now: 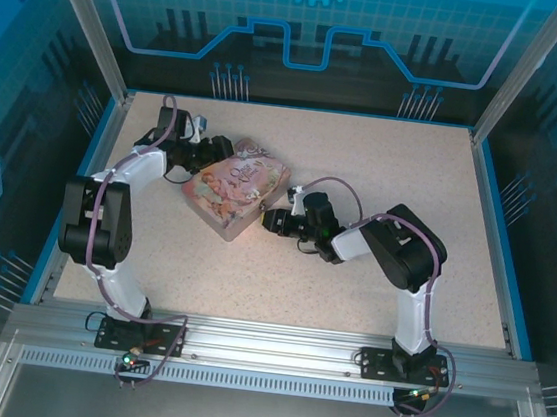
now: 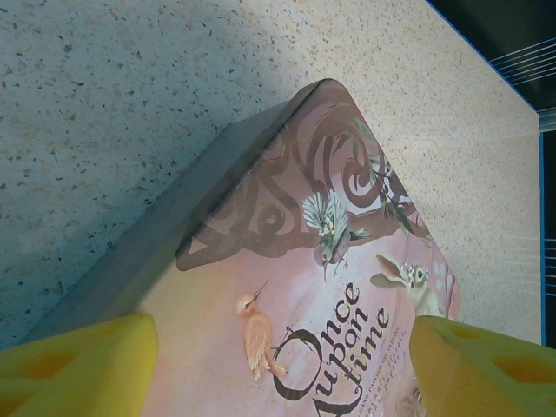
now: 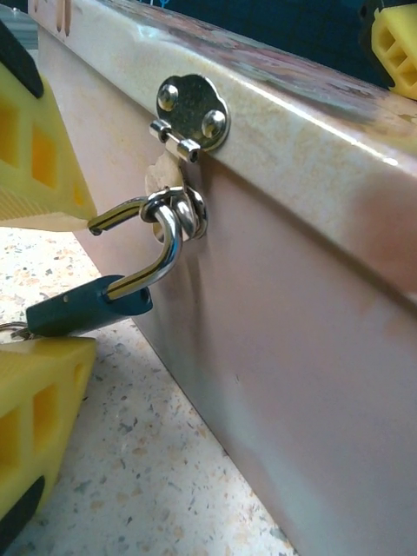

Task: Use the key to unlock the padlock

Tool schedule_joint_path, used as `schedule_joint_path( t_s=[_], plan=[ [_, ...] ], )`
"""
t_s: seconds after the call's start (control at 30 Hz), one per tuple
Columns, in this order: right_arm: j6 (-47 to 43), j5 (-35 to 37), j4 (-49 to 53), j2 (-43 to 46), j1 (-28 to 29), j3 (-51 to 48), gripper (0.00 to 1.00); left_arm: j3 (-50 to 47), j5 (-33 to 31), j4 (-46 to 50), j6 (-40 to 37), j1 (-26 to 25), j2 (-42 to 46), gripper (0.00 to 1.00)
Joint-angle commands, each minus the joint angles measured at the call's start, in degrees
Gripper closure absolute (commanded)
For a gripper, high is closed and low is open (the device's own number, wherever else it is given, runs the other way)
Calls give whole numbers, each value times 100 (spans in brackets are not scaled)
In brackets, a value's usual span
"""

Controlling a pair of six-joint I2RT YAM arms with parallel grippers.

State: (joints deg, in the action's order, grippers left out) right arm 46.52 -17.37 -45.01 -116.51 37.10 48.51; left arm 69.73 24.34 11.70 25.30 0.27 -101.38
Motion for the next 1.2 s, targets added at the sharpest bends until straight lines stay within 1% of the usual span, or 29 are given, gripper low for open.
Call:
schedule_joint_path(
  t_s=[0.0, 0.13, 0.2, 0.3, 0.43, 0.67, 0.8, 1.0, 1.17],
  plan=[
    [101, 73, 564, -288, -1, -2, 67, 18, 105, 122, -115, 15, -195, 23],
    [106, 32, 517, -329, -25, -82, 69, 21, 109, 118, -100, 16, -175, 23],
    [98, 54, 446, -288, -29, -217, 65, 29, 114, 100, -83, 12, -172, 23],
    [51, 79, 362, -245, -55, -325, 65, 40, 102, 106, -90, 16, -161, 23],
    [97, -21, 209, -383, -45, -207, 66, 16, 99, 102, -87, 15, -150, 23],
    [98, -50, 334, -478, 22, -59, 65, -13, 124, 51, -39, 10, -149, 23],
    [145, -22, 401, -522, 41, 4, 70, -21, 115, 43, -35, 15, -136, 23],
    [214, 137, 295, -497, 26, -84, 87, -24, 103, 34, -34, 11, -153, 23],
    [93, 136, 81, -346, -9, -158, 96, -65, 97, 42, -73, 12, -132, 23]
  ],
)
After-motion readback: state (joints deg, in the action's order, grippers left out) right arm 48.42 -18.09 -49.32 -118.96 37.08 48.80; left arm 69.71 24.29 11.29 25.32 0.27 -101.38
